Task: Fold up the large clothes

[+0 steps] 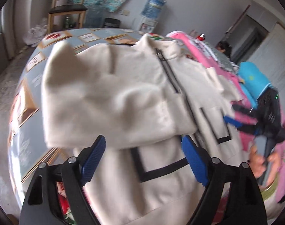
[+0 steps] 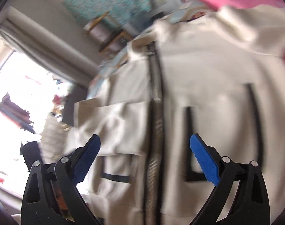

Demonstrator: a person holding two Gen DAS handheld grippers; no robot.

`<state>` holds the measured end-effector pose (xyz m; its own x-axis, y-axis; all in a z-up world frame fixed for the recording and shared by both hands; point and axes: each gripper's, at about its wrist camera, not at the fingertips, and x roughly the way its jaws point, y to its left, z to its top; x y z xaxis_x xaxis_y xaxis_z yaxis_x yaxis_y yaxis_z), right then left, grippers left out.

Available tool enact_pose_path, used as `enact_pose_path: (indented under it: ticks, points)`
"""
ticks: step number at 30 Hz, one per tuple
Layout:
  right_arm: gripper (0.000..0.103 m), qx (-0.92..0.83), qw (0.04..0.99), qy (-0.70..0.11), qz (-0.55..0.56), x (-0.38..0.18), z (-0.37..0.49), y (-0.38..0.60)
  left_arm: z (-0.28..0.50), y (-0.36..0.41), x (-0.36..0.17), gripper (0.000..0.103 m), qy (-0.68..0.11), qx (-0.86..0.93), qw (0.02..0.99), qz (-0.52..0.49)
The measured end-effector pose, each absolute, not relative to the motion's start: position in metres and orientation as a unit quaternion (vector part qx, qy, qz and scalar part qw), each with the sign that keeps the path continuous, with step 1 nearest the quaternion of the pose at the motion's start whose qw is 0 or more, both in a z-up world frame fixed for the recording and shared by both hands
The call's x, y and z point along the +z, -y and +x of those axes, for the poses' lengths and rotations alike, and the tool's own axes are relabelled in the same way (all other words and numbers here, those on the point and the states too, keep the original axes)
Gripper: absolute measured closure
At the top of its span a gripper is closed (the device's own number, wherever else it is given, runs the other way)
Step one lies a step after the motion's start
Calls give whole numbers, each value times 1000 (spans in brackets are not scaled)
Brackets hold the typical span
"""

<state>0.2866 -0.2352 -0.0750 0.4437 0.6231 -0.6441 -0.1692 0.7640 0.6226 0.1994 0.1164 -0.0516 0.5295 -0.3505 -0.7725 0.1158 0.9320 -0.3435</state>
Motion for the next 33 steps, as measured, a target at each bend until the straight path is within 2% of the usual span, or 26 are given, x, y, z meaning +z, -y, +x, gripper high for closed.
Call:
enact_pose_path:
  ticks: [5, 8, 9, 10, 11, 12, 15, 16, 17, 18, 21, 27, 31, 33]
  points:
    - [31, 244, 795, -511, 219, -93, 325, 193, 192, -117, -83, 17, -482, -88, 871, -41]
    - [50, 217, 789, -542, 193, -113, 337, 182, 189, -111, -99, 16, -481, -82, 873, 7]
    - [52, 213, 784, -552, 187, -119, 339, 179, 190, -111, -104, 16, -483, -82, 872, 19]
    - [53, 209, 791, -547, 177, -119, 337, 176, 191, -111, -107, 16, -485, -78, 871, 23]
    - [59, 202, 796, -548, 158, -118, 335, 172, 191, -112, -110, 14, -483, -75, 872, 25]
    - [72, 196, 800, -549, 142, -116, 332, 168, 191, -113, -110, 12, -478, -74, 875, 26]
    - [86, 208, 791, -562, 118, -122, 331, 152, 192, -117, -112, 9, -473, -72, 878, 20]
    - [87, 202, 796, -563, 93, -122, 331, 144, 191, -118, -110, 9, -471, -70, 879, 19]
    - [95, 195, 803, -560, 67, -123, 329, 136, 192, -119, -110, 8, -469, -66, 881, 19]
    - [98, 188, 808, -557, 47, -123, 329, 128, 192, -120, -111, 8, -467, -64, 881, 19]
    - [99, 191, 824, -533, 37, -104, 334, 123, 194, -124, -111, 7, -466, -56, 883, 16]
    - [99, 149, 893, -418, 73, -17, 346, 170, 199, -128, -111, 7, -470, -50, 881, 13]
    - [99, 84, 905, -405, 103, -8, 356, 229, 202, -131, -110, 7, -473, -47, 880, 12]
    - [99, 46, 901, -418, 103, -25, 357, 252, 205, -133, -110, 7, -475, -44, 879, 9]
